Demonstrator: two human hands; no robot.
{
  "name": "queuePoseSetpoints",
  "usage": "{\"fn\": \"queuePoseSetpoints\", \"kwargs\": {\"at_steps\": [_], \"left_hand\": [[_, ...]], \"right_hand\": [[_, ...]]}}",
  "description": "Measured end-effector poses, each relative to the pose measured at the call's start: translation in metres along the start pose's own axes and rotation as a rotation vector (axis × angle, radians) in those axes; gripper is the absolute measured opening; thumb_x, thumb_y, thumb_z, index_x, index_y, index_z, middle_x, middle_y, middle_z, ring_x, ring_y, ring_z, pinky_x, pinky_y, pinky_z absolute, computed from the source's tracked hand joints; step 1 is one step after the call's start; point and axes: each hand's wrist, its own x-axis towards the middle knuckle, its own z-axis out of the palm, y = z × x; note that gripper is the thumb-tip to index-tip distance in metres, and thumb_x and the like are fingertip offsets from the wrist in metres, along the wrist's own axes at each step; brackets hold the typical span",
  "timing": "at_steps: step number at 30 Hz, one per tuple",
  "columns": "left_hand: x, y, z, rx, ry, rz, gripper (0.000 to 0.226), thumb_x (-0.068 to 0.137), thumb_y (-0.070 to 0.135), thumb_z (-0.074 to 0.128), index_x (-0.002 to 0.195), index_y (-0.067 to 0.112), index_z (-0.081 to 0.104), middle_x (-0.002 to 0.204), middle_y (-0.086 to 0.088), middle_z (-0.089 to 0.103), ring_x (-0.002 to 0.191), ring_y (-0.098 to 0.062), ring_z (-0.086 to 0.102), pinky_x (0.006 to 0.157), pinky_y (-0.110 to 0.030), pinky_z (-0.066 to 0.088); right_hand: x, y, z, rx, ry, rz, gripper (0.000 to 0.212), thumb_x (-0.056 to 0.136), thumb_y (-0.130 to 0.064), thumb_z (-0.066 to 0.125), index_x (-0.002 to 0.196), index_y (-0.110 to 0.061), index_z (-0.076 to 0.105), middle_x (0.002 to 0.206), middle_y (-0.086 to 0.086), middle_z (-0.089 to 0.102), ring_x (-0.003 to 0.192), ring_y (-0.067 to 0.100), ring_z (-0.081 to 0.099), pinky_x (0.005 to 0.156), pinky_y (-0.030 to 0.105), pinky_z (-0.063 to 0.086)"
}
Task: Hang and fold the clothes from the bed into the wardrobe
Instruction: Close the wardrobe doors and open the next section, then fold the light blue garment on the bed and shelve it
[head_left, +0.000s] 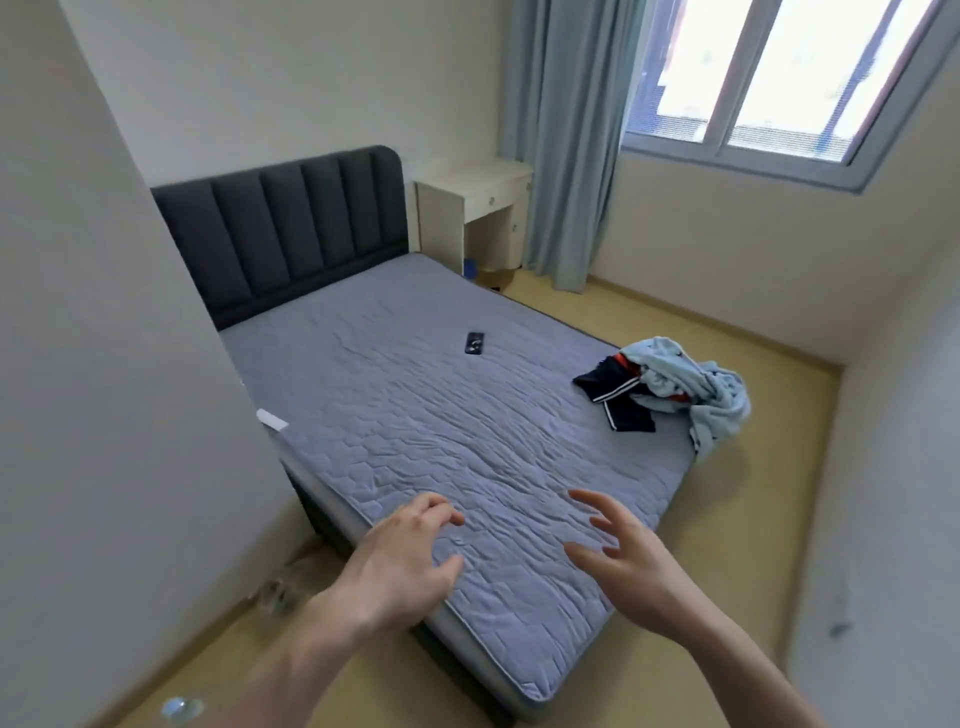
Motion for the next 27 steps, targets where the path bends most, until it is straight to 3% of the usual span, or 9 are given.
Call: {"fn": "queuePoseSetpoints", "kwargs": {"at_steps": [8,17,27], "left_hand": [[0.145,0.05,0.016,-0.056,-0.021,0.112,0.039,0.093,0.043,0.061,0.131,0.034,0.059,0.136,0.021,0.046,0.127,-0.005,0.051,0.107,-0.025,0.041],[0.287,0.162,0.044,-0.047,-0.108,0.294,0.042,0.093,0.044,0.059,0.134,0.034,0.057,0.14,0.021,0.043,0.127,-0.005,0.05,0.106,-0.03,0.044],[0.443,0.281,0.108,-0.078,-0.109,0.226,0.039,0.095,0.043,0.06,0.133,0.035,0.056,0.143,0.022,0.038,0.127,-0.006,0.049,0.104,-0.027,0.043]], "right_hand": [[0.054,0.044,-0.092,0.016,0.14,0.084,0.051,0.095,-0.037,0.068,0.14,-0.05,0.047,0.145,-0.021,0.048,0.135,0.003,0.044,0.111,0.033,0.043],[0.093,0.1,-0.201,0.021,0.292,0.155,0.051,0.097,-0.03,0.068,0.141,-0.045,0.048,0.146,-0.019,0.049,0.136,0.003,0.044,0.111,0.032,0.044],[0.188,0.208,-0.353,0.039,0.271,0.166,0.051,0.095,-0.036,0.067,0.14,-0.049,0.046,0.146,-0.024,0.046,0.135,0.0,0.044,0.111,0.032,0.044]]}}
